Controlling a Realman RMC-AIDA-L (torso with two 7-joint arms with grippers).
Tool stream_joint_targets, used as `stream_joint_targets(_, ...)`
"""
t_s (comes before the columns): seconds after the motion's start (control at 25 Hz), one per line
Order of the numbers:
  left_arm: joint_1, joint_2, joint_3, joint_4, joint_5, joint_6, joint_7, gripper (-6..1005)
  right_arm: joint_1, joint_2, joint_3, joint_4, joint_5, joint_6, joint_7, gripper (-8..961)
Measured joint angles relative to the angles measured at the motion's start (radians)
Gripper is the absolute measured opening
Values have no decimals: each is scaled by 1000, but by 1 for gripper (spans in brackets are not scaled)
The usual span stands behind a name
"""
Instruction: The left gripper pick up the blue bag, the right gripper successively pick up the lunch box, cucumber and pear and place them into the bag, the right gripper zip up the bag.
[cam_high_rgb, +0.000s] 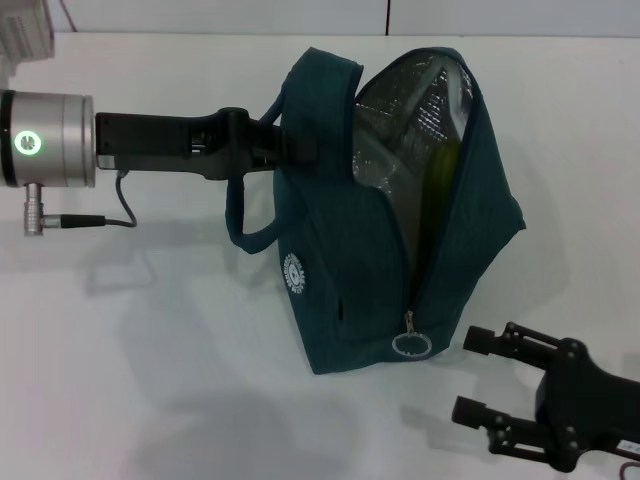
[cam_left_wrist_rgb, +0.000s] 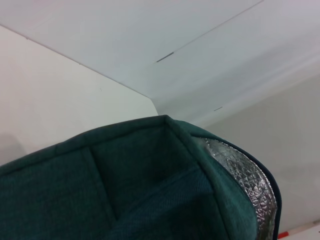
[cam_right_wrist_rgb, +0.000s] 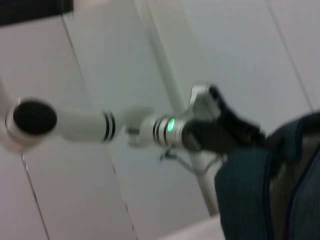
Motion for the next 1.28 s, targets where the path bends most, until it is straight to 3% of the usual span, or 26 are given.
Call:
stream_joint_targets(0.28,-2,-5,2,0,-1,0,0,40,26,7,-13,0,-4,122,59,744)
stream_joint_targets(1.08,-8,-10,0,0,-1,0,2,40,109,18,-105,-15,-3,201,119,745)
stream_joint_targets(1.28,-8,-10,0,0,-1,0,2,40,111,18,-105,-25,-2,214,118,702)
